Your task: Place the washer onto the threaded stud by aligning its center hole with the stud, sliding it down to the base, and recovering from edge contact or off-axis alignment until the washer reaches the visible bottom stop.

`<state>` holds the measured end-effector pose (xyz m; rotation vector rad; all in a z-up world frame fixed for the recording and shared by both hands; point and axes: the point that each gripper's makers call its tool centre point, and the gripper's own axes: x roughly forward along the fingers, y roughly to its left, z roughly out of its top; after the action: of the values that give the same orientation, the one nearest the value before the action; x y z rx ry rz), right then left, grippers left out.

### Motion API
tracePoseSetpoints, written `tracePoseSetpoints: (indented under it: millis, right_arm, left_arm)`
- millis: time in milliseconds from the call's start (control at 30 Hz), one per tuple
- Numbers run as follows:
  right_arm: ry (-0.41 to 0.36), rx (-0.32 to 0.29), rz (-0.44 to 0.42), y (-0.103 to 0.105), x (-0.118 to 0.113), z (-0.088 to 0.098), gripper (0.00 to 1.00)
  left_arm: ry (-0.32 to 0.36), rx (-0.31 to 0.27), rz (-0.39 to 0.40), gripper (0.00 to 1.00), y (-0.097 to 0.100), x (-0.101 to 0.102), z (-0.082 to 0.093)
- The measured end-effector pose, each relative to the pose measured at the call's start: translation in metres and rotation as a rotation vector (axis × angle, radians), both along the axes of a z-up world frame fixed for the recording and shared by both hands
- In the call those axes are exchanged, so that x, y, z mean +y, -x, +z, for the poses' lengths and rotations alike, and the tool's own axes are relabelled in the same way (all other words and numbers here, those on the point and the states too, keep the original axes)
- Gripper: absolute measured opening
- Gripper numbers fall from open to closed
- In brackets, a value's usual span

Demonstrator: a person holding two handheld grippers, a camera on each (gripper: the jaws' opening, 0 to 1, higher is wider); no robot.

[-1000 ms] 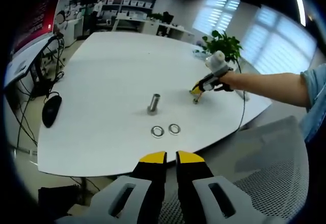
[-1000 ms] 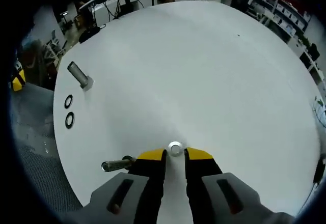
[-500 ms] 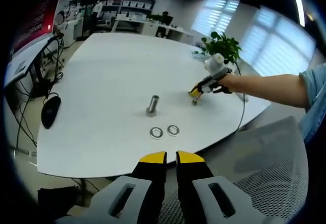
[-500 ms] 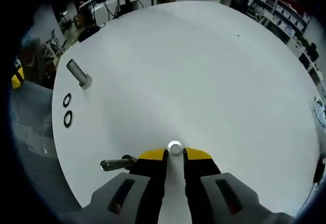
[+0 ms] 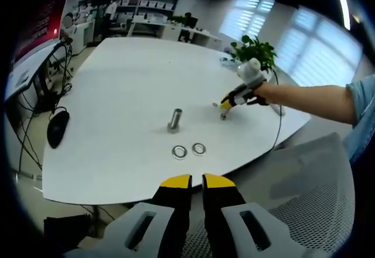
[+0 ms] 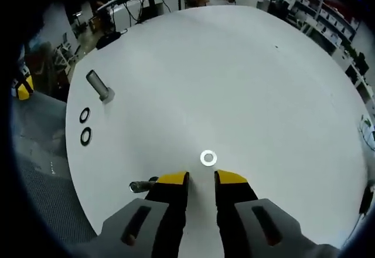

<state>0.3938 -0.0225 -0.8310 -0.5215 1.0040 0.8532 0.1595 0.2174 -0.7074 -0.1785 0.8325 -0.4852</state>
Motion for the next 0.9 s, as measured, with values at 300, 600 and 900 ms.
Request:
tracePoseSetpoints:
  millis: [300,600,900]
  right_arm:
    - [-0.035,-0.002,-0.048,-0.014,0.003,-0.007,0.22]
    - [-0.031,-0.038,-0.005,-0.016,0.004,-0.008,0.15]
    - [-0.044,-0.032,-0.021,-0.007,0.002,-0.002,0.15]
  left_arm:
    - [-0.001,0.001,0.012,0.05,0.000,0.002,0.000]
    - [-0.004,0.000,0.015,0.05,-0.001,0.002,0.000]
    - [-0.010,0.007,0.014,0.05,0.000,0.002,-0.001]
